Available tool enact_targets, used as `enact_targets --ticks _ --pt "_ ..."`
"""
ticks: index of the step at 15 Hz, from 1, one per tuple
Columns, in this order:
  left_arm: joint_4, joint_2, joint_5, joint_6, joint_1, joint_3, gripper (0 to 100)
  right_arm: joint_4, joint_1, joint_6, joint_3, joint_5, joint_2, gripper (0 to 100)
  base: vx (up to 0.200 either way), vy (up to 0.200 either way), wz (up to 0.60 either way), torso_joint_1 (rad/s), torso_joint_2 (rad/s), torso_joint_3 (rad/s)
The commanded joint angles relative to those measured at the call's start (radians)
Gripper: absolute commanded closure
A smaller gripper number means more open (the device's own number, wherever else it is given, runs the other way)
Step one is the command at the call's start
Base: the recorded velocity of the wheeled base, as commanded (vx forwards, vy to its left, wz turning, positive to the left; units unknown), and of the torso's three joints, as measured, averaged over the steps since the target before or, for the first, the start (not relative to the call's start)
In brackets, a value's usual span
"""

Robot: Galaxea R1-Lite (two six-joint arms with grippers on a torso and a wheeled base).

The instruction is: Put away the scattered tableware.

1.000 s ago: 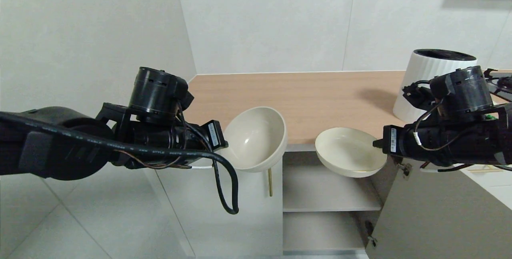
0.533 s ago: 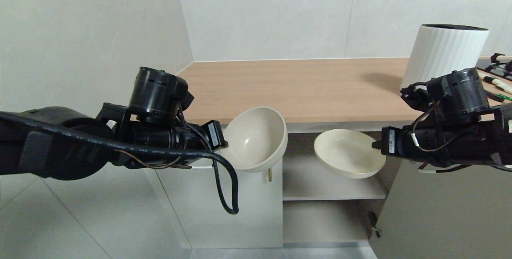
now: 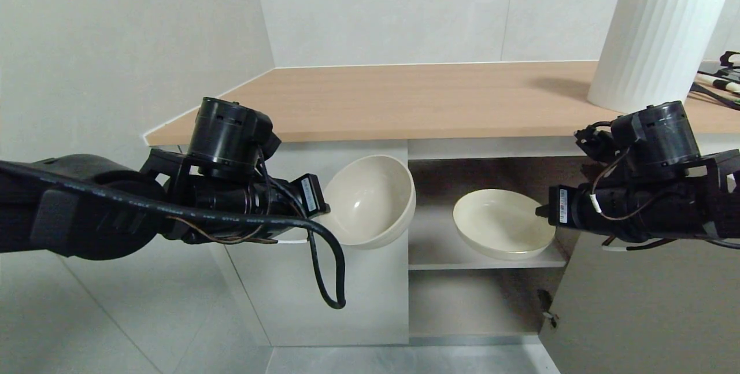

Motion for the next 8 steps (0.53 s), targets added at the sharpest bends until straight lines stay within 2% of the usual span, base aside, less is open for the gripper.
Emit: enact_targets --ticks 1,4,8 --pt "-0.001 0.001 0.0 -0.001 0.0 0.0 100 -0.001 0.0 0.0 0.0 0.0 0.004 100 0.0 0.0 0.0 -0.041 0.16 0.124" --pt "-0.001 0.001 0.0 -0.001 0.0 0.0 100 -0.001 0.0 0.0 -0.003 0.0 0.031 100 0.0 0.0 0.0 -0.011 0.05 0.031" --pt "-0.001 0.0 0.0 0.003 -0.006 0.006 100 -0.03 0.002 0.002 -0.021 -0.017 0.174 100 0.0 0.0 0.0 0.0 0.0 0.0"
